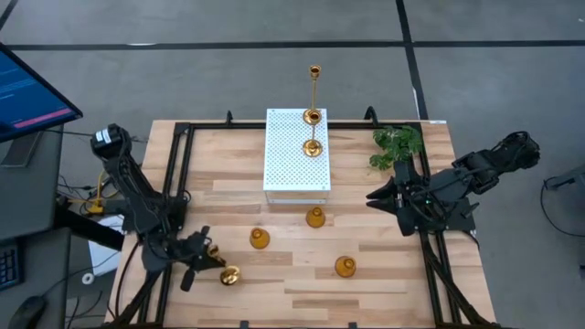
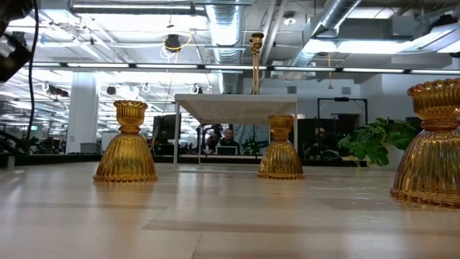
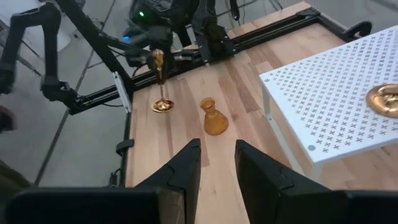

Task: Pick & Place candle stick holders
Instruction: Align the gold candle holder with the other gold candle holders on the shelf

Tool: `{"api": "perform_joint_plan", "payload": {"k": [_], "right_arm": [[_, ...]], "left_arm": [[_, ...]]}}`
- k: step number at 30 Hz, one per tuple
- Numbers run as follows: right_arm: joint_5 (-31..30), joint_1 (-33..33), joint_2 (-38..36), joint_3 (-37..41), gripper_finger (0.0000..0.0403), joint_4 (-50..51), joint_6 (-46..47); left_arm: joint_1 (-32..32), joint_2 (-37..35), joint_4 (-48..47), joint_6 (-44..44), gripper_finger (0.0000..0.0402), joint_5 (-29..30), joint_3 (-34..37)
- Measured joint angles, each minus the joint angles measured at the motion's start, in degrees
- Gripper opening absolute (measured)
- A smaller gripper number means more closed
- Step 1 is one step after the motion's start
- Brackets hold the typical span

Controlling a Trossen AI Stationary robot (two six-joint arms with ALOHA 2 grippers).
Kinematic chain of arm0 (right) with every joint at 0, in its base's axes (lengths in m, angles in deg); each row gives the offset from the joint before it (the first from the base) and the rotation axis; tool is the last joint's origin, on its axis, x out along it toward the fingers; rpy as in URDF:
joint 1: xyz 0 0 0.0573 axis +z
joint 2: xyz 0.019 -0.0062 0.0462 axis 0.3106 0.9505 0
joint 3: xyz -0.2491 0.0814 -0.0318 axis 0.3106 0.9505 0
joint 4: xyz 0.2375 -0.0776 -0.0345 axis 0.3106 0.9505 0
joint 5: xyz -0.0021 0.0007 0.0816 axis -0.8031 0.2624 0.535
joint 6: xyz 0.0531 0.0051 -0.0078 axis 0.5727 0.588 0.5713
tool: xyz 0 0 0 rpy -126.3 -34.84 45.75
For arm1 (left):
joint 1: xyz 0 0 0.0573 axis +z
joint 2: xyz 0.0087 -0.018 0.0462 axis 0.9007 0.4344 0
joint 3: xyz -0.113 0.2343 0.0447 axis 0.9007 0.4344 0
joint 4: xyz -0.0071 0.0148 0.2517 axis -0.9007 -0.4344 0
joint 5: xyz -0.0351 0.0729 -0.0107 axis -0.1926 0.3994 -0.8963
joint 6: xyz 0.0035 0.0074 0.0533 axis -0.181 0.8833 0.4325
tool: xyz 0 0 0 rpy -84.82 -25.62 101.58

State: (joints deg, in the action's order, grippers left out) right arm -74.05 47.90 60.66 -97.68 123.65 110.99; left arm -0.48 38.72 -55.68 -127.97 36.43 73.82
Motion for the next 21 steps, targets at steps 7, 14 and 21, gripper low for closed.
{"api": "perform_joint_plan", "payload": {"k": [7, 14, 21], "right_arm": [[-3.87, 0.0, -0.22, 0.02, 0.0091, 0.41, -4.48], [-11.16, -0.04, -0.63, 0.02, 0.0091, 0.59, -9.7], [-15.88, -1.07, -3.51, 0.04, 0.0091, -0.22, -16.01]], "left_arm": [[7.36, -3.67, 0.37, 9.21, 0.0018, 11.09, -8.68], [21.42, -3.62, 0.4, 18.49, 0.0018, 12.04, -18.79], [38.08, 0.48, 0.44, 24.11, 0.0019, 4.94, -25.09]]}}
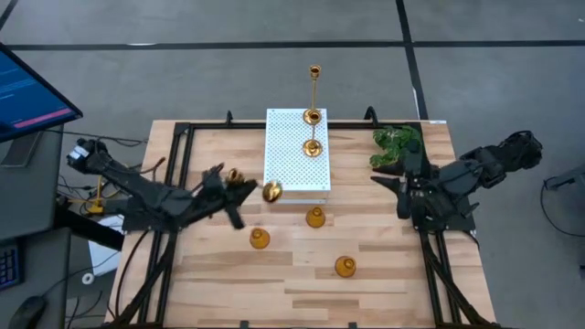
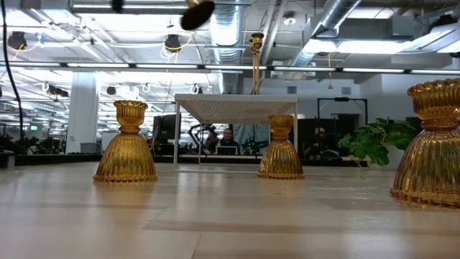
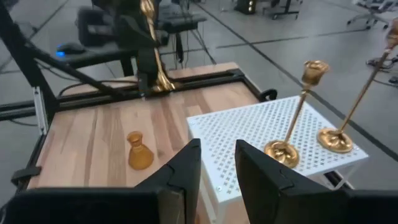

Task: Pick & Place candle stick holders
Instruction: Align the gold candle holder with the other gold candle holders on the shelf

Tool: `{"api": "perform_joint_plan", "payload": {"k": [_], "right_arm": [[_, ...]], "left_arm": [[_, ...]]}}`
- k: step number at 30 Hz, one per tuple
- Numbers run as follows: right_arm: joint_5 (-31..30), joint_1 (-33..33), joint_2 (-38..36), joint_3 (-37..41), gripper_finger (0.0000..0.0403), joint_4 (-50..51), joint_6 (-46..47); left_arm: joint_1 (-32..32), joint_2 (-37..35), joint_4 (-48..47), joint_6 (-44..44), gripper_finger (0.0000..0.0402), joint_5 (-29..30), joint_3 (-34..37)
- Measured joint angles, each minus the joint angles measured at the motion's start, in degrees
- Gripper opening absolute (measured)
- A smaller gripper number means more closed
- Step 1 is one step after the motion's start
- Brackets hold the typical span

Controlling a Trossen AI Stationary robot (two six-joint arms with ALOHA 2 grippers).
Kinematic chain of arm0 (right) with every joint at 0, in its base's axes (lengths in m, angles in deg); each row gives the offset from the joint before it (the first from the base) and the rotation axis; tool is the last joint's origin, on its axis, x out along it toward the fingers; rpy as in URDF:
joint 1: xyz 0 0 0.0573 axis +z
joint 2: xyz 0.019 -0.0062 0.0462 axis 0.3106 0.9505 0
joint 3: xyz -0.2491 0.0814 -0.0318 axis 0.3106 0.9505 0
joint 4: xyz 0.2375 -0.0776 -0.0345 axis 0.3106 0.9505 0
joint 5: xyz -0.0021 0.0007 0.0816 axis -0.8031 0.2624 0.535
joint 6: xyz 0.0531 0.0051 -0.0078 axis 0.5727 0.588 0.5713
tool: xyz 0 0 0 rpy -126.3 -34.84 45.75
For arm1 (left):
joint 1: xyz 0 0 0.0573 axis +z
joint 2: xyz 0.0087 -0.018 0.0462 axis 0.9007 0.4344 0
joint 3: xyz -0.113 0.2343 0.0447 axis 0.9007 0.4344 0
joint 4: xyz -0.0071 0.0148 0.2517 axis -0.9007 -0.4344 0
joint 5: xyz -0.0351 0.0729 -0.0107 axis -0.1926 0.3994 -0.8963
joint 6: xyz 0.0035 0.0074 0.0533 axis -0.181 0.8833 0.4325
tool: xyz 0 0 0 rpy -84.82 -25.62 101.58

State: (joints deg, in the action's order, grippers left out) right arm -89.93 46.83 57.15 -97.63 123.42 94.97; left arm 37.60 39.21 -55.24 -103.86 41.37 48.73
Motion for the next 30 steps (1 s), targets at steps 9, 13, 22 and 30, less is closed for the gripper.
{"api": "perform_joint_plan", "payload": {"k": [9, 13, 22, 30], "right_arm": [[0.14, -1.52, -5.41, 0.0, 0.0091, 0.37, -0.13], [0.15, -1.53, -6.52, 0.0, 0.0091, 0.96, -0.13], [0.63, -1.44, -7.22, 0.0, 0.0091, 2.19, 0.0], [0.65, -1.44, -7.18, 0.0, 0.0091, 2.19, -0.39]], "left_arm": [[18.49, 16.6, -0.45, -0.5, 0.0019, -21.95, -9.38], [23.35, 24.59, -5.45, -0.48, 0.0019, -30.08, -16.54], [27.57, 30.32, -14.15, 4.28, 0.0019, -32.77, -25.95], [28.11, 32.86, -16.54, 4.2, 0.0019, -33.1, -26.59]]}}
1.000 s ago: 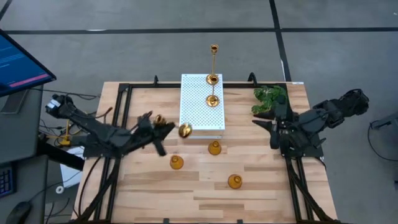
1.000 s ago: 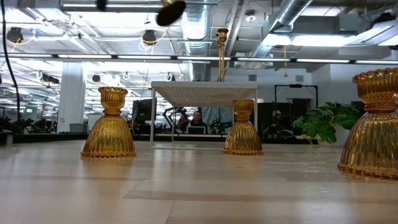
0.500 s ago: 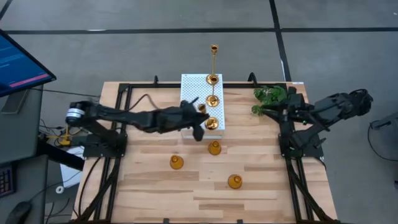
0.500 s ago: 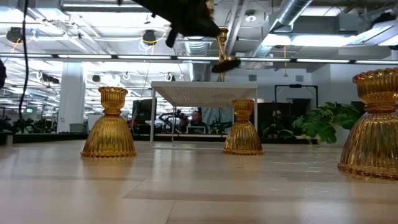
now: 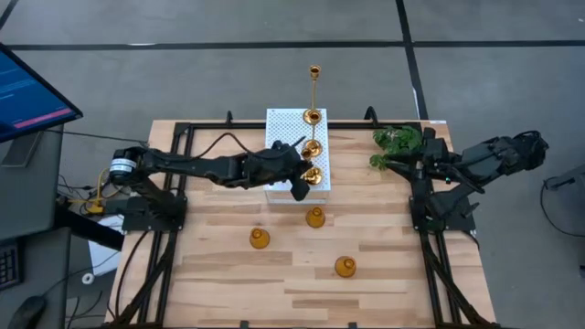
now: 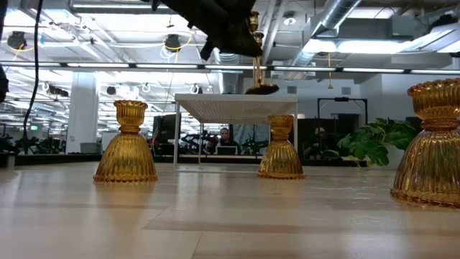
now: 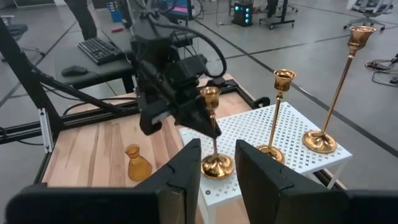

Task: Pick & Place candle stick holders
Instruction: Align the gold candle holder with the other gold candle holders on the shelf

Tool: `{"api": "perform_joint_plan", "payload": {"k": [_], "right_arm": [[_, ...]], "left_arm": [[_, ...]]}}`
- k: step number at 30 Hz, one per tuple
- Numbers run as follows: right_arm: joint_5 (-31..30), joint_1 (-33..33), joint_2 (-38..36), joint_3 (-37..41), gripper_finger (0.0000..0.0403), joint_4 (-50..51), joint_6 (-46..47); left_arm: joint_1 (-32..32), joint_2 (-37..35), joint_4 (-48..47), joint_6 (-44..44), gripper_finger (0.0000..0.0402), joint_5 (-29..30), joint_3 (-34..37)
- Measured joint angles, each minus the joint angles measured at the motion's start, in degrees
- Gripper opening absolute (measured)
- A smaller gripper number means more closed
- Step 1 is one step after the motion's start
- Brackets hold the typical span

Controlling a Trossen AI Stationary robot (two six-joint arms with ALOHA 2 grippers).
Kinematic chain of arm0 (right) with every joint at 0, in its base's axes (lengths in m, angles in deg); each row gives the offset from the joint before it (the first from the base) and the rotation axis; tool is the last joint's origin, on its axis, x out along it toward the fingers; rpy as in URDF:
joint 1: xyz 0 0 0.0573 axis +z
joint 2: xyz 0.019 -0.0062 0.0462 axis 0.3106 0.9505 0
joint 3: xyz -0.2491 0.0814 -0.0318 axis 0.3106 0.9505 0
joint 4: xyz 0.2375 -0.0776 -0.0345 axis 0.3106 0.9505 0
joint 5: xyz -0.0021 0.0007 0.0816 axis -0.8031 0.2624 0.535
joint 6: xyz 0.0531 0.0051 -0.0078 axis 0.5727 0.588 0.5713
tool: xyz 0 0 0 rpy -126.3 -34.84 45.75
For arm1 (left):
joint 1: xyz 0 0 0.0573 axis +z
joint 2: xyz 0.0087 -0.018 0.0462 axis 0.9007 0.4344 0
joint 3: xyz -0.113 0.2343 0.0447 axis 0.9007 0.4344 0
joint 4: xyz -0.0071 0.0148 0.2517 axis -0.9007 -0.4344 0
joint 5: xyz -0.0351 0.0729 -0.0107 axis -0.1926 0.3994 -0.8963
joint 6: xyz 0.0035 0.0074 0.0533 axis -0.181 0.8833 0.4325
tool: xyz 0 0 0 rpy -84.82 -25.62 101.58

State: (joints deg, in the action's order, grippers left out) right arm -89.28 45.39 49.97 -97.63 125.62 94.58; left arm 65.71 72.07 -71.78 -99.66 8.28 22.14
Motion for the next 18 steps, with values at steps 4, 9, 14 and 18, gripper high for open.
{"api": "perform_joint_plan", "payload": {"k": [4, 9, 14, 18], "right_arm": [[0.0, 0.0, 0.0, 0.0, 0.0091, 0.0, -0.05], [0.0, 0.0, 0.0, 0.0, 0.0091, 0.0, -0.06], [0.0, 0.0, 0.0, -0.02, 0.0091, -0.02, -0.19], [0.0, 0.0, 0.0, -0.02, 0.0091, -0.02, -0.17]], "left_arm": [[0.03, 2.14, -0.2, 0.61, 0.0019, -0.22, -2.01], [0.03, 2.82, -4.37, 1.66, 0.0019, -0.1, -4.88], [0.65, 2.7, -5.29, 1.05, 0.0019, -1.34, -5.24], [0.53, 3.05, -6.2, 0.98, 0.0019, -1.65, -5.26]]}}
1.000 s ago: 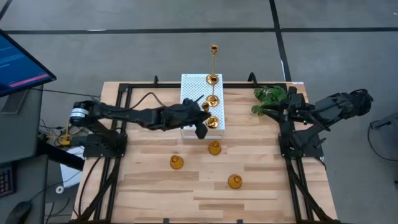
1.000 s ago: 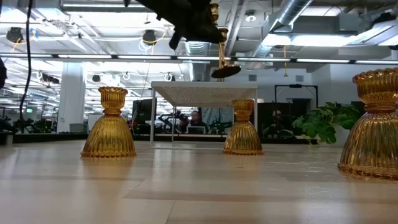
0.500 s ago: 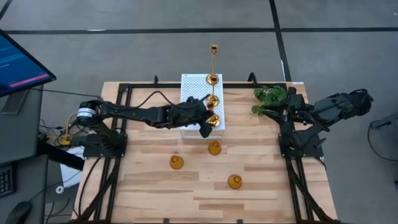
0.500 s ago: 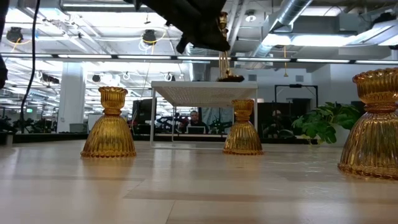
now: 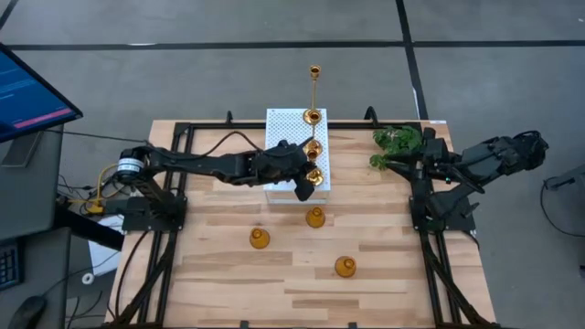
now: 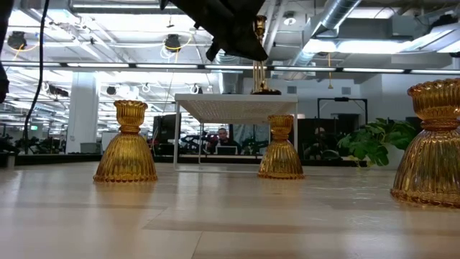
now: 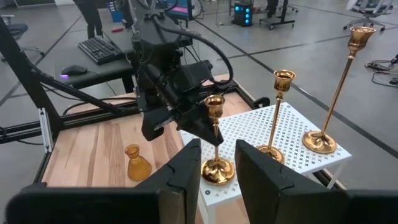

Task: Pick & Place candle stick holders
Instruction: Align the gold candle holder with the other gold candle holders on the shelf

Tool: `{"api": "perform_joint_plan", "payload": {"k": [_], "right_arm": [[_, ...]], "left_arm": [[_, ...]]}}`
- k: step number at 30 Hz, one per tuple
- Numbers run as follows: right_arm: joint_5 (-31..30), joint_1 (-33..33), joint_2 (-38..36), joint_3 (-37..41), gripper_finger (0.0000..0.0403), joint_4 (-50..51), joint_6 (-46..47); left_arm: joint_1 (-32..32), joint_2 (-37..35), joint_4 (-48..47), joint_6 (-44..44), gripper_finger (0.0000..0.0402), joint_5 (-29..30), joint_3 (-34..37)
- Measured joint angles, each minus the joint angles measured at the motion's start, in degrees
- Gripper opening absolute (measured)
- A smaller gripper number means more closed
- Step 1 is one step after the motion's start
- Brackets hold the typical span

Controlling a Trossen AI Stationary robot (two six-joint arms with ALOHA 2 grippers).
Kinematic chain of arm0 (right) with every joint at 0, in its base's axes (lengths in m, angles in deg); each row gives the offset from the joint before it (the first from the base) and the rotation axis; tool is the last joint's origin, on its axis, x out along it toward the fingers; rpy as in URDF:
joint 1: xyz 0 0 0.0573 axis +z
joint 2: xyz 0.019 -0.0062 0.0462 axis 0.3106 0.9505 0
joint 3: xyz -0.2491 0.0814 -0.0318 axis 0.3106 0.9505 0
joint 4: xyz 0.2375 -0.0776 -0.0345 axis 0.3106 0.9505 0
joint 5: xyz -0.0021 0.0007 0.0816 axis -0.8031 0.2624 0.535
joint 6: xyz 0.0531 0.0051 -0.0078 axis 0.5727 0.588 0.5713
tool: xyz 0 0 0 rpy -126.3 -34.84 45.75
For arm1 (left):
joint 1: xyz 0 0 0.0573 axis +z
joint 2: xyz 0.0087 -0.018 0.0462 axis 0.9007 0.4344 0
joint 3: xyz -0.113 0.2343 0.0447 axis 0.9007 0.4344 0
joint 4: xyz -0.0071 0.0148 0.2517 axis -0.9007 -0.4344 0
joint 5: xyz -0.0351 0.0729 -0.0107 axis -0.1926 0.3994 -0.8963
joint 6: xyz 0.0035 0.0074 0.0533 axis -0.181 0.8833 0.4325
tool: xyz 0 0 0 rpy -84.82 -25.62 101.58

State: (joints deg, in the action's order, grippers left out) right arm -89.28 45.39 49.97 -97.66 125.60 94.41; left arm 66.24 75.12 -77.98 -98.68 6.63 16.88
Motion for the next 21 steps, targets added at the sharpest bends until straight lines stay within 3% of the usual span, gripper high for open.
{"api": "perform_joint_plan", "payload": {"k": [21], "right_arm": [[0.01, -0.01, 0.0, 0.0, 0.0091, 0.0, -0.02]], "left_arm": [[0.71, 0.4, 0.22, 0.72, 0.003, -0.95, 0.0]]}}
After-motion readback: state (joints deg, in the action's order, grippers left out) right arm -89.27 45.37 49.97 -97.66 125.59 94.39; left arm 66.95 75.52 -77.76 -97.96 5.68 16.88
